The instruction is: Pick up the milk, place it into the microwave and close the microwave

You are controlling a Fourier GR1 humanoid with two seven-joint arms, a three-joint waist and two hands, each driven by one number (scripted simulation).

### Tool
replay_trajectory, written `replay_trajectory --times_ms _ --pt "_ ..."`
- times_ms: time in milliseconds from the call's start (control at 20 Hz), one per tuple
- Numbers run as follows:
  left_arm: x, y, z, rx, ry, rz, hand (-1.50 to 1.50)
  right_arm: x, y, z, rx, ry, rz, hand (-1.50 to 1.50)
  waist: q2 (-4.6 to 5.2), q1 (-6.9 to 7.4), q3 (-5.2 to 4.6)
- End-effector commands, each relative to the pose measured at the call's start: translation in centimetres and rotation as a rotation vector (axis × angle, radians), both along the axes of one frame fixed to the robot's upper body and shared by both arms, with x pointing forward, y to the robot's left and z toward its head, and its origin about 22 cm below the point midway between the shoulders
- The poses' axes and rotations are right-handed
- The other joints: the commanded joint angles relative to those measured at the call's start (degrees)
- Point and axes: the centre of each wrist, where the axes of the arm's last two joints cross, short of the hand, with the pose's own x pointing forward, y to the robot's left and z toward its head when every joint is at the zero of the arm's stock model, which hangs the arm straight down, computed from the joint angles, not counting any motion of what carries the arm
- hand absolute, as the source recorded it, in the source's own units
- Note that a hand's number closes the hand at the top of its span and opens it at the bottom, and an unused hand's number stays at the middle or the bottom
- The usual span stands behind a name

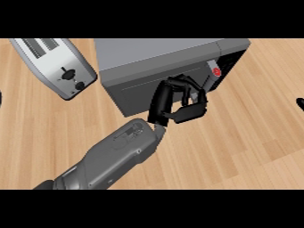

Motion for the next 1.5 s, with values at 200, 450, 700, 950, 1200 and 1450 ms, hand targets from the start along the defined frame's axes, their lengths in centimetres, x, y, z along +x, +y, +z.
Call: replay_trajectory --times_ms 200,450,700,950,1200,1450 --pt "2.1 0.7 0.5 -0.031 -0.033 0.054 1.5 0.2 -0.3 1.6 -0.011 -0.019 0.028 -1.5 1.0 -0.82 0.01" --pt "2.3 0.6 0.7 -0.055 -0.039 0.062 1.5 0.2 -0.4 2.0 -0.01 -0.01 0.035 -1.5 1.0 -1.13 0.08" --pt "2.4 0.4 0.9 -0.068 -0.054 0.06 1.5 0.3 -0.5 2.9 0.008 -0.03 0.036 -1.5 0.85 -1.8 0.07" --pt "2.4 0.7 0.3 -0.072 -0.059 0.074 1.5 0.5 -0.9 3.6 -0.002 -0.03 0.036 -1.5 1.19 -1.7 0.11" --pt "2.6 0.4 0.8 -0.084 -0.079 0.073 1.5 0.5 -1.1 3.9 0.008 -0.027 0.035 -1.5 1.02 -2.14 0.21" --pt "2.6 0.4 0.6 -0.087 -0.079 0.072 1.5 0.7 -1.5 4.4 -0.006 -0.019 0.028 -1.5 1.32 -1.73 0.21"
